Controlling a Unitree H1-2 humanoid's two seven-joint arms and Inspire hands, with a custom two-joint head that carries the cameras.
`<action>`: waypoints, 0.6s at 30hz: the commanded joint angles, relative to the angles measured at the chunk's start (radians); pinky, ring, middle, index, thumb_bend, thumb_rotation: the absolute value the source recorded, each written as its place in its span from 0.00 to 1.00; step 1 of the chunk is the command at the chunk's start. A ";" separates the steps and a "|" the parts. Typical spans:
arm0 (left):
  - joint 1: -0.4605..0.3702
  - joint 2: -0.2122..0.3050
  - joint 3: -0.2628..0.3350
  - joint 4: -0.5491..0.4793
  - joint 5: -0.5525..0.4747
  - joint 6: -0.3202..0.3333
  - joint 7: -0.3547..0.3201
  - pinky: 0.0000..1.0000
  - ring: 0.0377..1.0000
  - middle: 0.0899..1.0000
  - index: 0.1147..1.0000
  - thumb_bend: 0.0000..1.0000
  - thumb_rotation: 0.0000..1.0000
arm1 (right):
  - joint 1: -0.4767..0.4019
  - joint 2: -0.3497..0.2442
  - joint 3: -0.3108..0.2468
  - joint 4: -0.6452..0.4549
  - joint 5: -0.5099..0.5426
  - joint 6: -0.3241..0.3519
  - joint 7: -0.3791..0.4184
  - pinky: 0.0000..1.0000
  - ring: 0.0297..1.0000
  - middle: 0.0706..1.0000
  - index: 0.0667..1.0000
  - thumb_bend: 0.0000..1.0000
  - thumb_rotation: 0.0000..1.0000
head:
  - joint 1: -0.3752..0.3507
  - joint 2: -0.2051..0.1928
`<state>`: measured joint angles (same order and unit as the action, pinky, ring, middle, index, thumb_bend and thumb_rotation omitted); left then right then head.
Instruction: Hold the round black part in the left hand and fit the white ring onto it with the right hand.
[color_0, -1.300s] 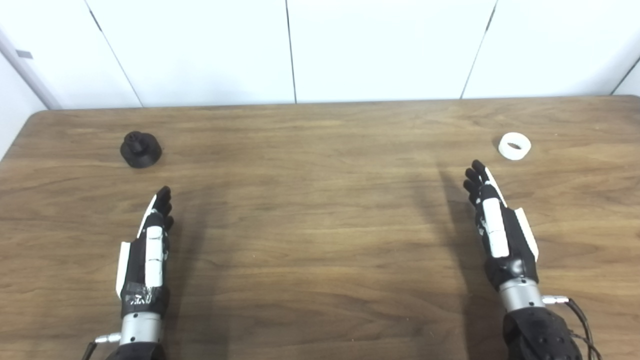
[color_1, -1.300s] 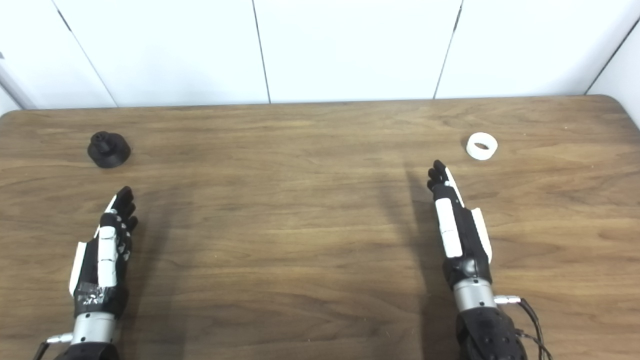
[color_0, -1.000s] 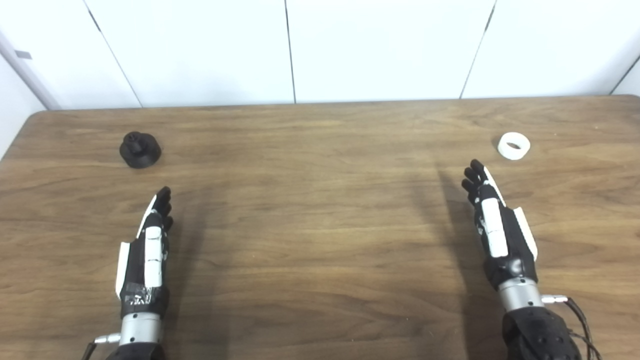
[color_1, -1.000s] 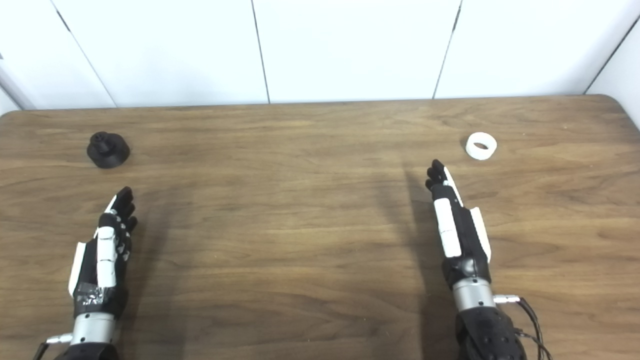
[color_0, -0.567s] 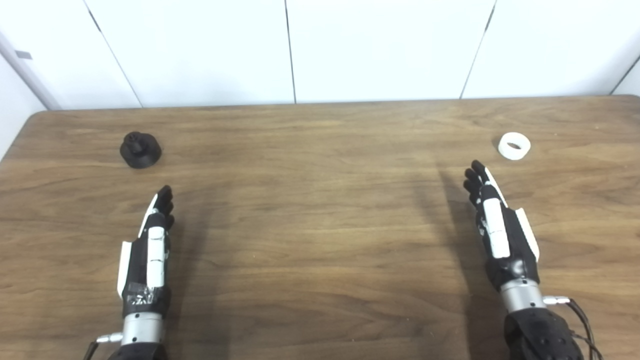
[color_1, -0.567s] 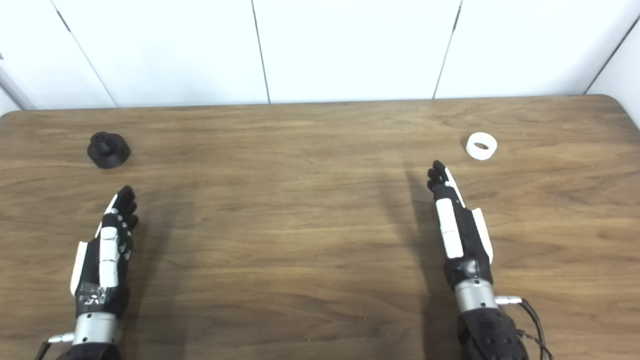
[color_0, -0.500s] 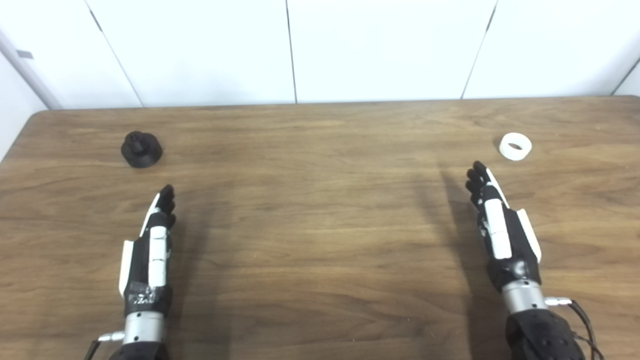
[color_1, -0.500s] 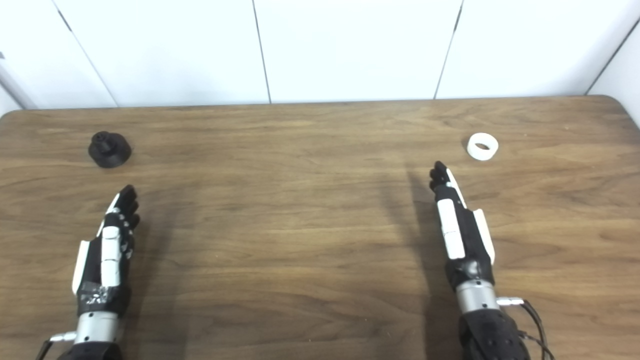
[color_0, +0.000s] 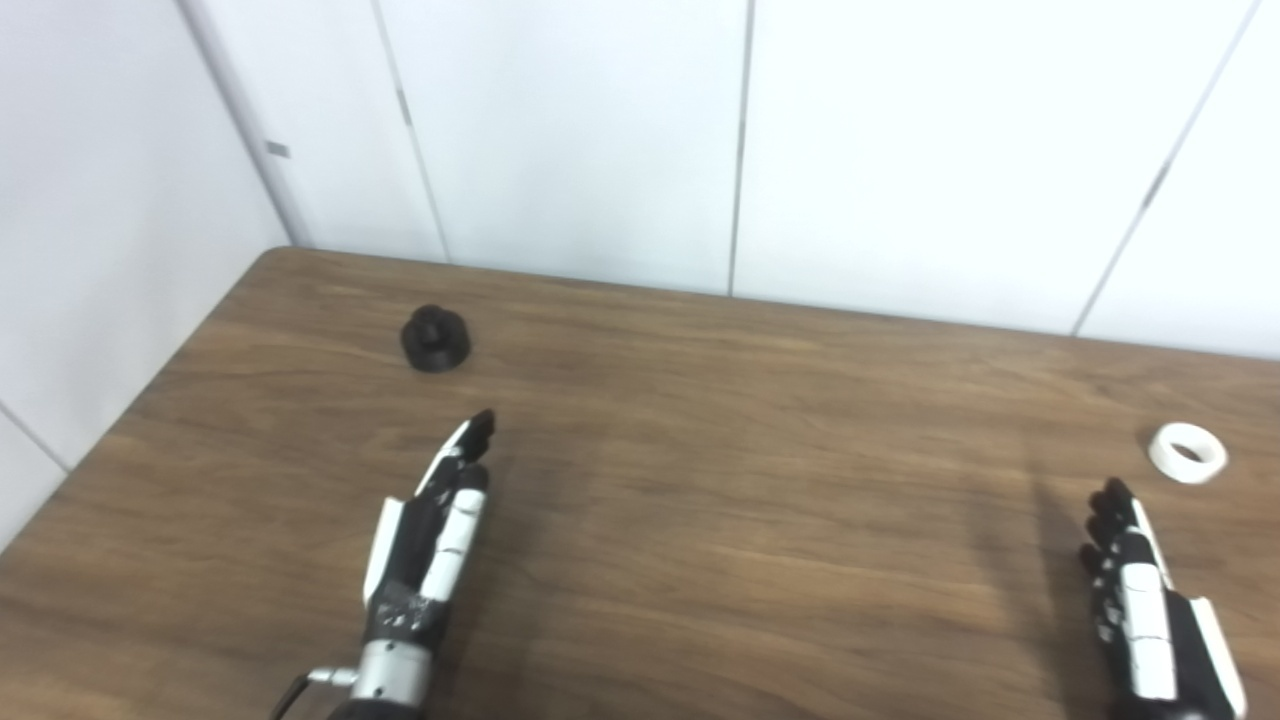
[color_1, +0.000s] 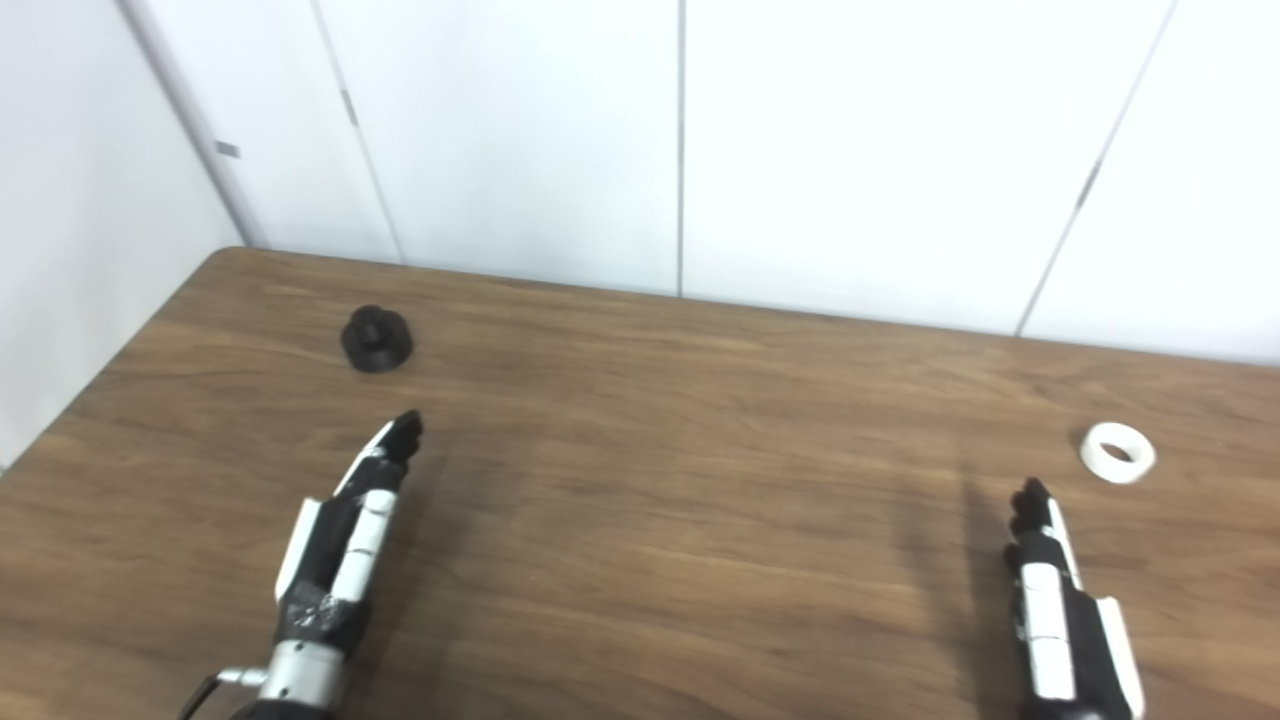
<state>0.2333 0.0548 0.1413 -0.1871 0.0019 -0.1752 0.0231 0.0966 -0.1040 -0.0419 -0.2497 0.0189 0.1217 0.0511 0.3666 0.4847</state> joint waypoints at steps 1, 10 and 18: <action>0.050 -0.044 -0.027 0.051 0.017 -0.037 0.015 1.00 0.98 0.95 0.92 0.54 0.83 | -0.016 -0.011 -0.008 -0.004 0.023 -0.039 0.014 1.00 1.00 1.00 1.00 0.43 1.00 | 0.020 -0.014; 0.050 -0.048 -0.043 0.067 0.042 -0.048 0.031 1.00 1.00 0.96 0.94 0.53 0.81 | -0.025 -0.013 -0.003 0.018 -0.011 -0.053 -0.004 0.99 0.94 0.93 0.95 0.49 1.00 | 0.011 -0.030; 0.057 -0.052 -0.041 0.055 0.067 -0.056 0.055 1.00 0.97 0.94 0.94 0.55 0.62 | -0.027 0.002 0.001 0.019 -0.021 -0.053 -0.014 1.00 0.95 0.93 0.94 0.54 1.00 | -0.016 -0.032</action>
<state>0.2288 0.0535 0.1206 -0.1780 0.0521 -0.2067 0.0616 0.0869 -0.1063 -0.0424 -0.2194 0.0037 0.0872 0.0438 0.3528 0.4510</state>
